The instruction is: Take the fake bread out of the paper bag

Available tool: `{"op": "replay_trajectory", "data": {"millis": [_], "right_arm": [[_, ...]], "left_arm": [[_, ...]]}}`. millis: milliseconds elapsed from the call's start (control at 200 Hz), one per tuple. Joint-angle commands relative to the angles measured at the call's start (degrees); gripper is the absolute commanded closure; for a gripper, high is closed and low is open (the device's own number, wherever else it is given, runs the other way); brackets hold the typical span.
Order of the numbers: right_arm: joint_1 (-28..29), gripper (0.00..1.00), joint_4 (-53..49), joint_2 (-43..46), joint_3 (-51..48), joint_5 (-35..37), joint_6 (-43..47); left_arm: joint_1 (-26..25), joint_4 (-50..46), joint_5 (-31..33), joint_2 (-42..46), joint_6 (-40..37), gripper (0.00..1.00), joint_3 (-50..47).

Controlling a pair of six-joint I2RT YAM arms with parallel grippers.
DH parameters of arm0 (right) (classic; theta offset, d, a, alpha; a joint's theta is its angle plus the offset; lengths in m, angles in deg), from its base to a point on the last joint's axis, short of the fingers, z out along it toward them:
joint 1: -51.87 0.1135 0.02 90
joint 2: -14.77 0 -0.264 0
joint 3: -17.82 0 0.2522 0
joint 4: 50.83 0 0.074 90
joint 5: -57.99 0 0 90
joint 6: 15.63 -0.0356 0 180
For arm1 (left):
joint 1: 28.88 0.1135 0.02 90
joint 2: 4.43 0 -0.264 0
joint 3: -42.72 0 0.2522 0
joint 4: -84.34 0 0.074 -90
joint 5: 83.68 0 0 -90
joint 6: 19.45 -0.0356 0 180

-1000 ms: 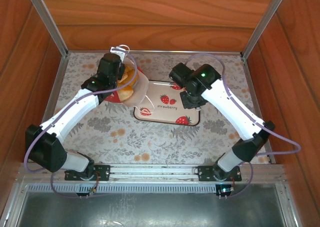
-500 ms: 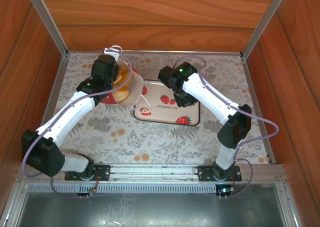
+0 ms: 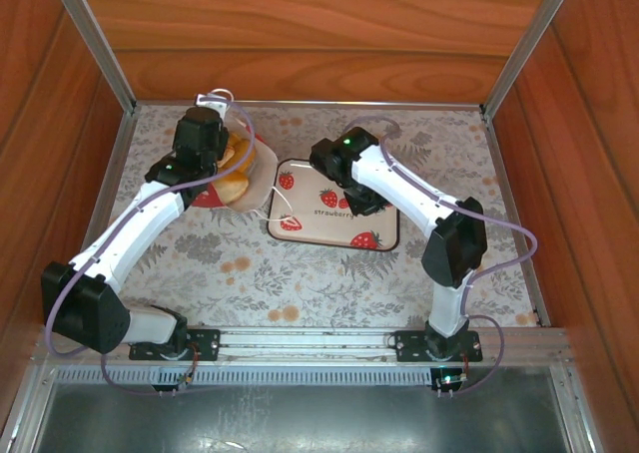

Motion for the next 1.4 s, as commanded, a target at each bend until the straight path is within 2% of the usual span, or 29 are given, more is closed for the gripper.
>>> {"op": "replay_trajectory", "data": {"millis": [0, 560, 785, 1100, 1394], "right_arm": [[0.7, 0.73, -8.9, -1.3, -0.1, 0.9, -0.2], [4.2, 0.52, -9.0, -5.0, 5.5, -5.2, 0.3], [4.4, 0.51, -8.9, -2.9, 6.2, -6.6, -0.8], [4.3, 0.64, -7.6, 1.7, 5.4, -7.2, -4.0], [3.6, 0.76, 0.1, 6.2, 0.2, -12.0, -4.6]], "left_arm": [[1.1, 2.2, 0.6, 1.0, 0.6, 1.00, 1.1], [2.9, 2.3, -0.5, 0.4, -0.4, 1.00, 2.9], [2.9, 2.2, -1.1, 1.2, -0.1, 1.00, 2.3], [2.8, 1.9, -4.1, 3.1, 1.5, 1.00, 0.9], [2.8, 2.0, -7.1, 4.8, 2.4, 1.00, -1.2]]}}
